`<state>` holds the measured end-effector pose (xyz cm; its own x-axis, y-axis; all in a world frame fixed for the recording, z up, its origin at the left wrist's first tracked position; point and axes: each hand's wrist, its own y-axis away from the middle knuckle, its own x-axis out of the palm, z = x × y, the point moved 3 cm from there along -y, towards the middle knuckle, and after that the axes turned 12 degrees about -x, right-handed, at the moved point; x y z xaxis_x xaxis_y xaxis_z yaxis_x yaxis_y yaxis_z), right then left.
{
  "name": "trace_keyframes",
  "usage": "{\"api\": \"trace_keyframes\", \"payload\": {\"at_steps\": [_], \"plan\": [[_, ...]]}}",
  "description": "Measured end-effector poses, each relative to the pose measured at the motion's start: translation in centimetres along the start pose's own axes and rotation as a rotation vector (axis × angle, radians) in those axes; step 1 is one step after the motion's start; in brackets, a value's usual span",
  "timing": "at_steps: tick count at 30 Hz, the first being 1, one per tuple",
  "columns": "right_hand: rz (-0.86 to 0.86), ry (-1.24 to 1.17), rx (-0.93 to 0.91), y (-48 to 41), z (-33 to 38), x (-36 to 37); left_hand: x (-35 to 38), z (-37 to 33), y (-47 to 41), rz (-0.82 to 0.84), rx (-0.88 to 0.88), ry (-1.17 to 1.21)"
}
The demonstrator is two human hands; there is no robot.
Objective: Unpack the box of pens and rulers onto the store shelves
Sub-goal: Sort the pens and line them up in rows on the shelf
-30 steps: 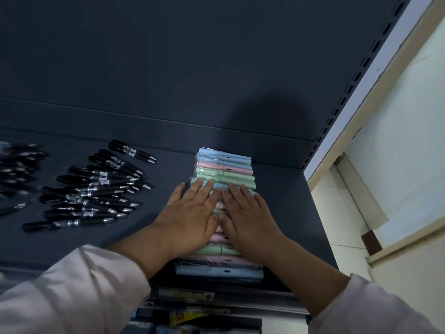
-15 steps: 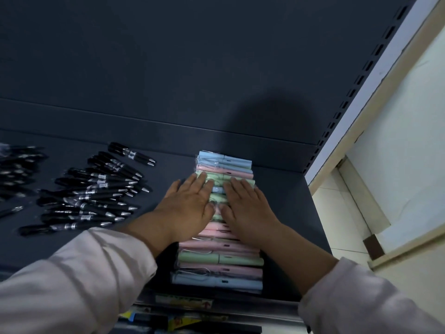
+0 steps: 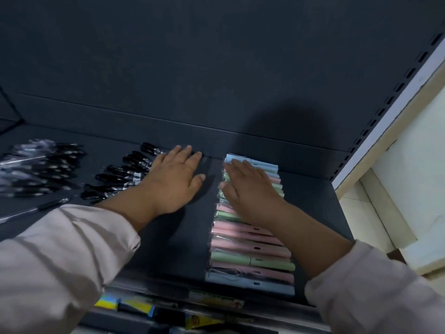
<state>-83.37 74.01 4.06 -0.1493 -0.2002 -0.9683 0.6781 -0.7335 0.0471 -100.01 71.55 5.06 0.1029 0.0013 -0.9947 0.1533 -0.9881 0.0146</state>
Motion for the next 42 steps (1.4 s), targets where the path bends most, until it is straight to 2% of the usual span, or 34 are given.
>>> {"api": "trace_keyframes", "payload": {"at_steps": [8, 13, 22, 28, 32, 42], "plan": [[-0.031, 0.025, 0.031, -0.9, 6.4, 1.1, -0.8, 4.8, 1.8, 0.013, 0.125, -0.001], [-0.030, -0.018, 0.059, -2.1, 11.5, 2.8, -1.3, 10.7, 3.4, 0.042, 0.148, -0.019], [-0.104, -0.084, 0.164, -3.8, 17.1, 5.8, 0.5, 18.4, 5.2, 0.184, 0.185, -0.115], [-0.195, -0.180, 0.297, -4.8, 17.1, 5.7, 1.5, 19.4, 4.4, 0.227, 0.113, 0.034], [-0.198, -0.174, 0.268, -6.4, 16.2, 6.0, 2.5, 19.3, 3.6, 0.273, 0.103, 0.090], [-0.243, -0.228, 0.265, -9.6, 13.2, 4.9, 2.6, 18.1, 1.1, 0.165, 0.156, -0.122]]}}
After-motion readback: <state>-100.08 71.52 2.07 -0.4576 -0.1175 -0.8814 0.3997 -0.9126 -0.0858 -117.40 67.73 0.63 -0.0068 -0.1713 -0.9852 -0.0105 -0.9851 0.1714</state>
